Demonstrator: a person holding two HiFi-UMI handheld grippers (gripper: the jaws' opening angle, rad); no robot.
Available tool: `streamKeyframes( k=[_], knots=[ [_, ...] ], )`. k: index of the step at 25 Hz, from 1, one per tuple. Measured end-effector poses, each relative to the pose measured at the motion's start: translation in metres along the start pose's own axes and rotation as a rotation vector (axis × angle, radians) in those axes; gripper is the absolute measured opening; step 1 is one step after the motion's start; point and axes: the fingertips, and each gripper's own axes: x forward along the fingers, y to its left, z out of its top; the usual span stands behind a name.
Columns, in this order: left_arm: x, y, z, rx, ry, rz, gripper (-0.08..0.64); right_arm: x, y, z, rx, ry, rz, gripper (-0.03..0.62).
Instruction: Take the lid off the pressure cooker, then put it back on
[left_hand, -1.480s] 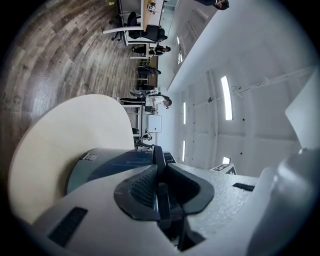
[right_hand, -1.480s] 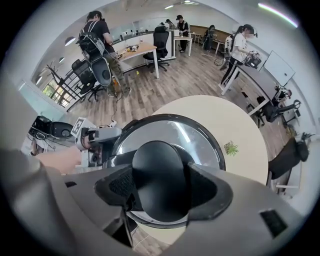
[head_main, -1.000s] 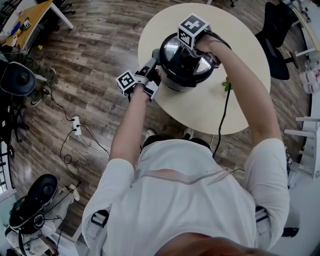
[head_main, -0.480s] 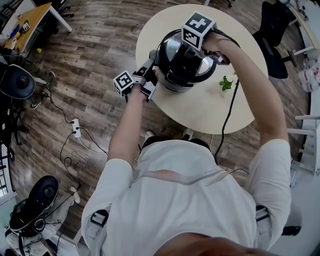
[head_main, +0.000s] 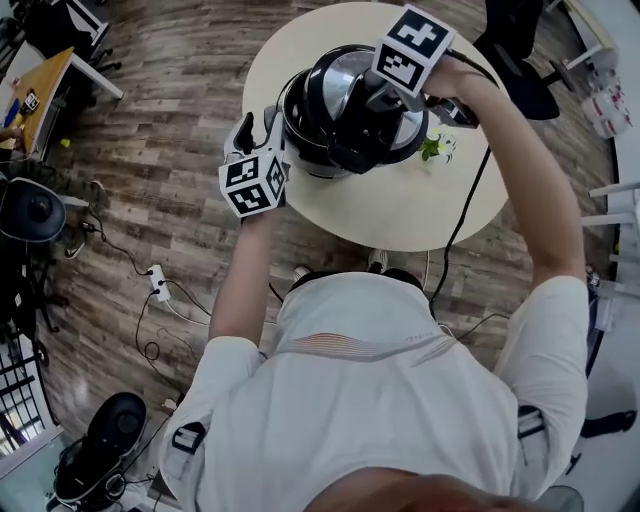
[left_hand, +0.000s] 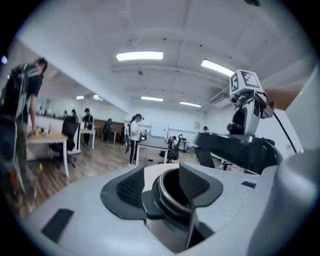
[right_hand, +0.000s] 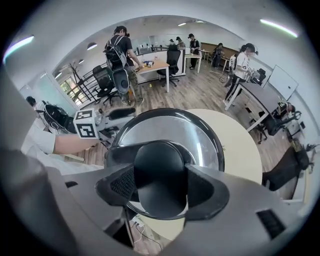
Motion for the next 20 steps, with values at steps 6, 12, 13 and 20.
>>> streamKeyframes(
  k=[6,12,13,20],
  knots=[
    [0.006,-0.091,0.055,0.112,-0.110,-0.151,0.043,-0.028,-0.038,-0.101,0.137,0.026,-0.094,0.293],
    [0.018,-0.200,0.058,0.134,-0.093,-0.380,0.014,-0.024,-0.048,-0.232,0.323,0.098,-0.128,0.293],
    [0.019,-0.217,0.056,0.138,-0.085,-0.409,0.012,-0.021,-0.048,-0.252,0.347,0.107,-0.129,0.293],
    [0.022,-0.304,0.042,0.171,-0.058,-0.543,0.011,0.028,-0.054,-0.364,0.483,0.149,-0.113,0.293]
  ],
)
